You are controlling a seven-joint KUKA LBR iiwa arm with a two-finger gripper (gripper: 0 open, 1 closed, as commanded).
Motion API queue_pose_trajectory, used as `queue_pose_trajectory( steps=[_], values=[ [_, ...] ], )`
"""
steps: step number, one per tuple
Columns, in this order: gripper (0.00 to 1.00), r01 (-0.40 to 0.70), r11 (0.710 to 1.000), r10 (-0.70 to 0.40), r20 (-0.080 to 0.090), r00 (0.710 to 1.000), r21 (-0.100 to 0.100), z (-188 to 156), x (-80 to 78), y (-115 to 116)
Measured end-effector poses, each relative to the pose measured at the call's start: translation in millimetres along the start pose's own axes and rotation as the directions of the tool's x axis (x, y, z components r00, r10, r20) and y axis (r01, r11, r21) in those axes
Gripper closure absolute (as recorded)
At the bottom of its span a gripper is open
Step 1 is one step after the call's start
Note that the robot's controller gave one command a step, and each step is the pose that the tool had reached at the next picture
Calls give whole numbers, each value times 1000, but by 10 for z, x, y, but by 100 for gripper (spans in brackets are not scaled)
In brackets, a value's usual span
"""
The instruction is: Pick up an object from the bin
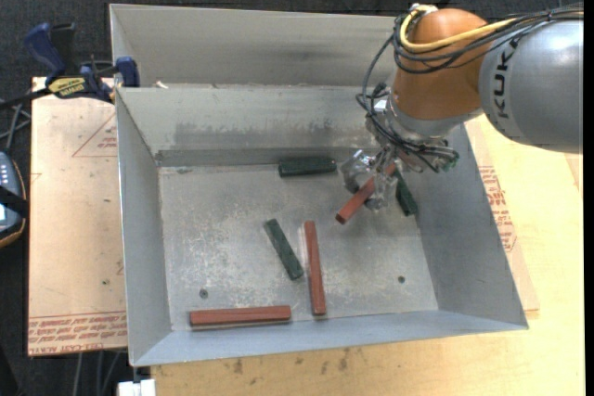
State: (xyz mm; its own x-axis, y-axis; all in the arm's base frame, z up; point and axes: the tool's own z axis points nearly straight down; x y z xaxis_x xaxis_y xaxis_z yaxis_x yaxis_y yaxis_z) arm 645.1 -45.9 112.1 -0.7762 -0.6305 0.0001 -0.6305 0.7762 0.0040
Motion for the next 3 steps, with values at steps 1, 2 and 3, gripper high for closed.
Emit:
queue_pose_trajectory(
  steps=[1,2,3],
  values=[
    [100,20,1000,-20,4,1000,4,-433,-76,5],
    [100,28,1000,-28,4,1000,5,-533,-88,11],
    [100,-102,995,102,3,995,3,-337,268,111]
  ],
)
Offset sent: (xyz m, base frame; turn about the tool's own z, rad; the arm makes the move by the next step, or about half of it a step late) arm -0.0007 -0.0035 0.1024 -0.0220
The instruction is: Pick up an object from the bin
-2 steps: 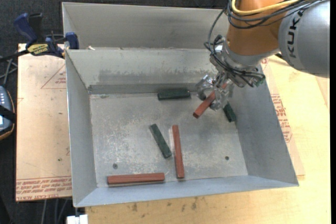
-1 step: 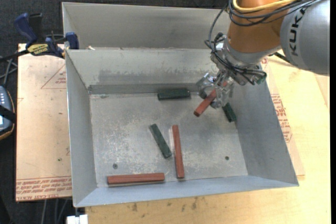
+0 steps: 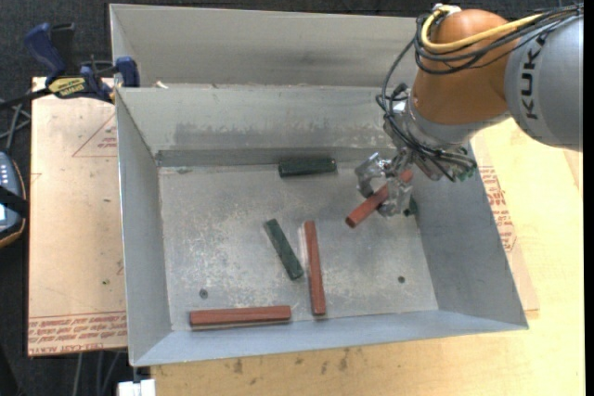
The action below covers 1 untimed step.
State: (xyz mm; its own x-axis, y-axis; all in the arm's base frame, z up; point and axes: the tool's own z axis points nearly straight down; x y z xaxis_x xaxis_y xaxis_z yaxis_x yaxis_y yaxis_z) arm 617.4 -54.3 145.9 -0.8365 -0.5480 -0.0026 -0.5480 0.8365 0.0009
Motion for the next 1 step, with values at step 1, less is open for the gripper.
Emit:
queue_pose_trajectory(
  steps=[1],
  values=[
    [100,-1,1000,1,0,1000,0,0,1,-1]
  ],
)
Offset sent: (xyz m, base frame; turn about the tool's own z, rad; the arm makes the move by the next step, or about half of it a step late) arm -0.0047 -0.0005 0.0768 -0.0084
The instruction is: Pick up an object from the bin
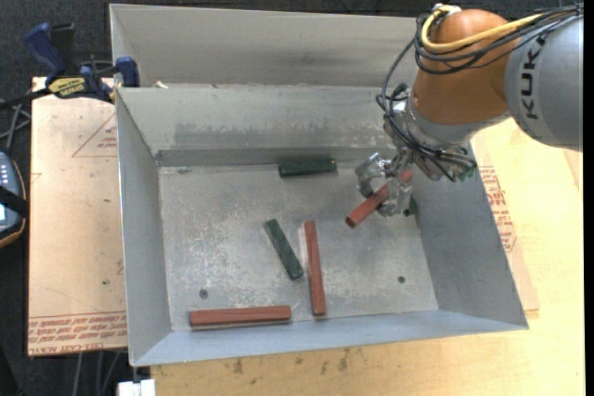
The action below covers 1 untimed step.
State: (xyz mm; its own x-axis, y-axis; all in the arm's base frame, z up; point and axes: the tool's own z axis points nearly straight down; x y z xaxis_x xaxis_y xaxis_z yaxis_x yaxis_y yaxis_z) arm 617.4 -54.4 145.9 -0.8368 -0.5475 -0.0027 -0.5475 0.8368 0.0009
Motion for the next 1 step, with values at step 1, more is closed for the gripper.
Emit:
queue_pose_trajectory(
  steps=[1],
  values=[
    [100,5,1000,-5,-5,1000,-4,-466,28,31]
  ],
)
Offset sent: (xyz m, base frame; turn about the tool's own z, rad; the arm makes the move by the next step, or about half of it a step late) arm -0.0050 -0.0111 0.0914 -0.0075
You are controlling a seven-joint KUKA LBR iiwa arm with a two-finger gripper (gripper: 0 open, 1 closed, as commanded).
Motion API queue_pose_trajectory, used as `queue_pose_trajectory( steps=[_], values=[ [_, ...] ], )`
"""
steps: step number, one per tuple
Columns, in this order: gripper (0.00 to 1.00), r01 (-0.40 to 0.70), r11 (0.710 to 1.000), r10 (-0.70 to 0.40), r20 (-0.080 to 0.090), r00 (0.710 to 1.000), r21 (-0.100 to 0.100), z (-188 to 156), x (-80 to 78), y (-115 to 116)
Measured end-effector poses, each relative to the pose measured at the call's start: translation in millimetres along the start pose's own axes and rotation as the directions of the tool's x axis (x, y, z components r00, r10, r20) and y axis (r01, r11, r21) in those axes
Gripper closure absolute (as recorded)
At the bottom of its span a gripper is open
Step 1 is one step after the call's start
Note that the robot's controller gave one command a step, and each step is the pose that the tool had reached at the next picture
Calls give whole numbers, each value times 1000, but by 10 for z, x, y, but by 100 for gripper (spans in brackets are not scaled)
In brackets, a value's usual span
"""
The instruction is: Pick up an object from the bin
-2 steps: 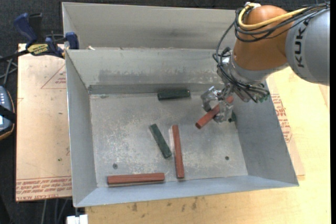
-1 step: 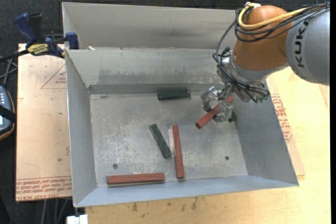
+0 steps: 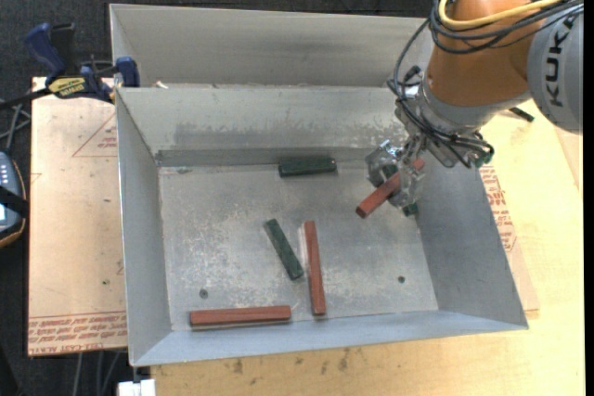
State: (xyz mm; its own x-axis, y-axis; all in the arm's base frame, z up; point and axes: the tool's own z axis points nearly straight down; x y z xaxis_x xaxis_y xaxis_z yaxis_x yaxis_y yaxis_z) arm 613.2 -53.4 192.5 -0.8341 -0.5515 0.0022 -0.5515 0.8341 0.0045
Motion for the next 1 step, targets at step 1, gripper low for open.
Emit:
queue_pose_trajectory(
  steps=[1],
  values=[
    [100,1,1000,-1,7,1000,6,-418,43,-76]
  ],
)
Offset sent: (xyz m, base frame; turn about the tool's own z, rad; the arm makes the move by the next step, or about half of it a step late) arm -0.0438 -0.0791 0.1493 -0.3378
